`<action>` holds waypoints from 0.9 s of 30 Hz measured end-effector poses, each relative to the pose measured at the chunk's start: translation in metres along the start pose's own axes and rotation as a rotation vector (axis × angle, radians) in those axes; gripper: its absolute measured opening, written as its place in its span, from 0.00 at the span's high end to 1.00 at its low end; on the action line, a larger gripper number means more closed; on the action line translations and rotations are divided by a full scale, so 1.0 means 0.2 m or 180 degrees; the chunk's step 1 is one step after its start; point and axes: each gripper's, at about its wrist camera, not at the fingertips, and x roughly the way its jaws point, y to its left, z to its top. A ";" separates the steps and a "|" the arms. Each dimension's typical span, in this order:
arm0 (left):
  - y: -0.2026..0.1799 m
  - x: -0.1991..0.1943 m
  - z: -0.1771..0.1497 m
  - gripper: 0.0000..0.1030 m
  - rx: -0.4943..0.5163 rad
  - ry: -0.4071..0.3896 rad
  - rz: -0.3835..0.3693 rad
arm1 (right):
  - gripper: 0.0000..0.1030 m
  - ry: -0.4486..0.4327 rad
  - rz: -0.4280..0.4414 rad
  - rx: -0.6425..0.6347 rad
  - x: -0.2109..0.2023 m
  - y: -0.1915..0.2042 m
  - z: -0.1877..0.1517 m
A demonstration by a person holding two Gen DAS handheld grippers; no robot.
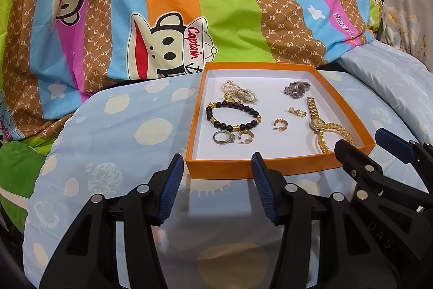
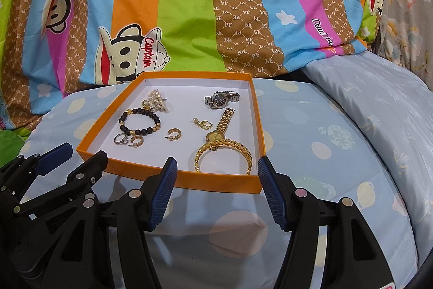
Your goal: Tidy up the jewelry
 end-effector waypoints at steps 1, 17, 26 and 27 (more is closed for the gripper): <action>0.00 0.00 0.00 0.51 0.0000 0.0001 0.0000 | 0.40 0.0001 0.0000 0.0000 0.00 0.00 0.00; 0.07 0.00 0.01 0.45 -0.0008 -0.0018 0.0078 | 0.39 -0.0048 -0.0037 0.0014 -0.02 -0.01 -0.02; 0.06 -0.01 0.00 0.44 0.0033 -0.0076 0.0098 | 0.39 -0.0079 -0.0043 0.0020 -0.04 -0.02 -0.02; 0.05 -0.02 0.00 0.44 0.0033 -0.0082 0.0110 | 0.39 -0.0081 -0.0044 0.0020 -0.04 -0.01 -0.01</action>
